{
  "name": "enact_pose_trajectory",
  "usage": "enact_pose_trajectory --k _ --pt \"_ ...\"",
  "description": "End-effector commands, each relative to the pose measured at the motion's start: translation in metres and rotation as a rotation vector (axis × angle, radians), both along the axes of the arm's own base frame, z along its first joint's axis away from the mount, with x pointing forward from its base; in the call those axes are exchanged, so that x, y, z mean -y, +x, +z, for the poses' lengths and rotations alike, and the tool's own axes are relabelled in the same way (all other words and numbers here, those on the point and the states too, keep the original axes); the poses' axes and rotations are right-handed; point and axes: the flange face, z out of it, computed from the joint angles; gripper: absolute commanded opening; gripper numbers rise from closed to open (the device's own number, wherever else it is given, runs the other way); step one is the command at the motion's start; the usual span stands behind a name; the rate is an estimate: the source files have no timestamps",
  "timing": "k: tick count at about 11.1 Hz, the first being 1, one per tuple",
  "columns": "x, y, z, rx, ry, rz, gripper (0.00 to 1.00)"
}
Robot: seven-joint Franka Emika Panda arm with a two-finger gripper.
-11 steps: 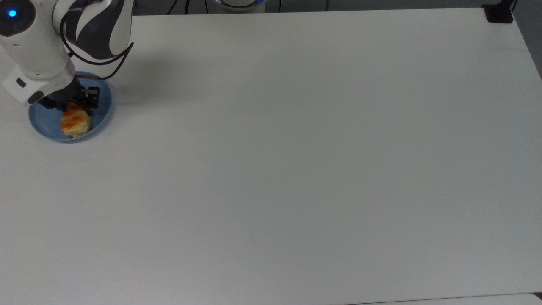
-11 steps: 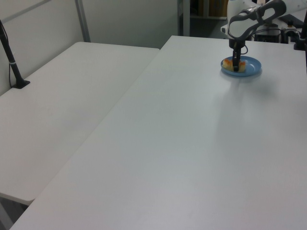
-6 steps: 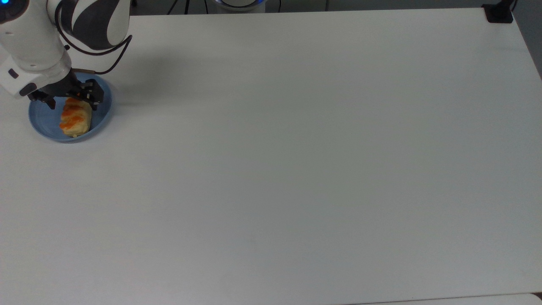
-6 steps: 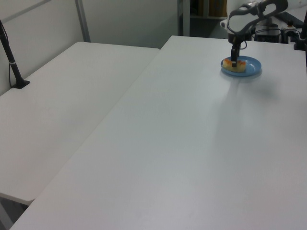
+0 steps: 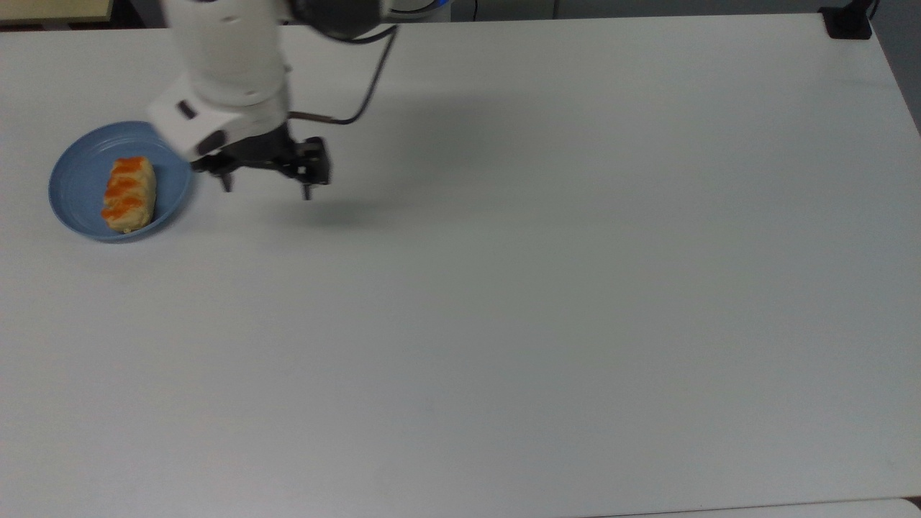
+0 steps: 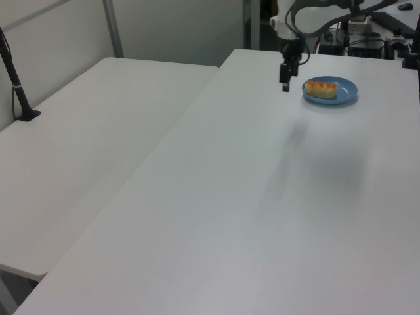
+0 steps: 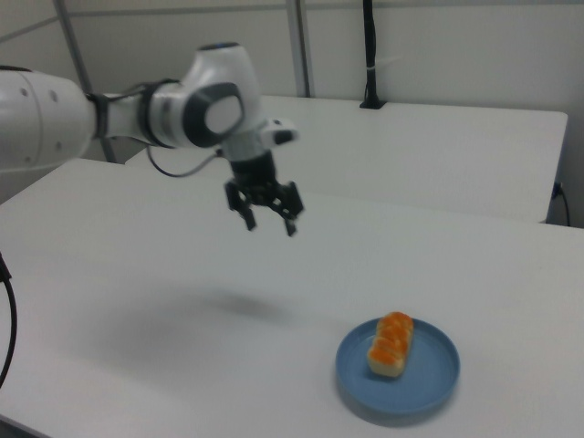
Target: Put the bread onto the plate
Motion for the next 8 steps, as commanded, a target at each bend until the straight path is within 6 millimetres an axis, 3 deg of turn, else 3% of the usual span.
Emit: enact_pose_trajectory --k 1,3,8 --pt "-0.086 -0.039 0.069 -0.020 0.011 -0.037 1.00" --pt "-0.105 -0.061 0.098 -0.037 0.020 -0.047 1.00" --pt "-0.102 -0.072 0.114 -0.042 0.027 -0.050 1.00"
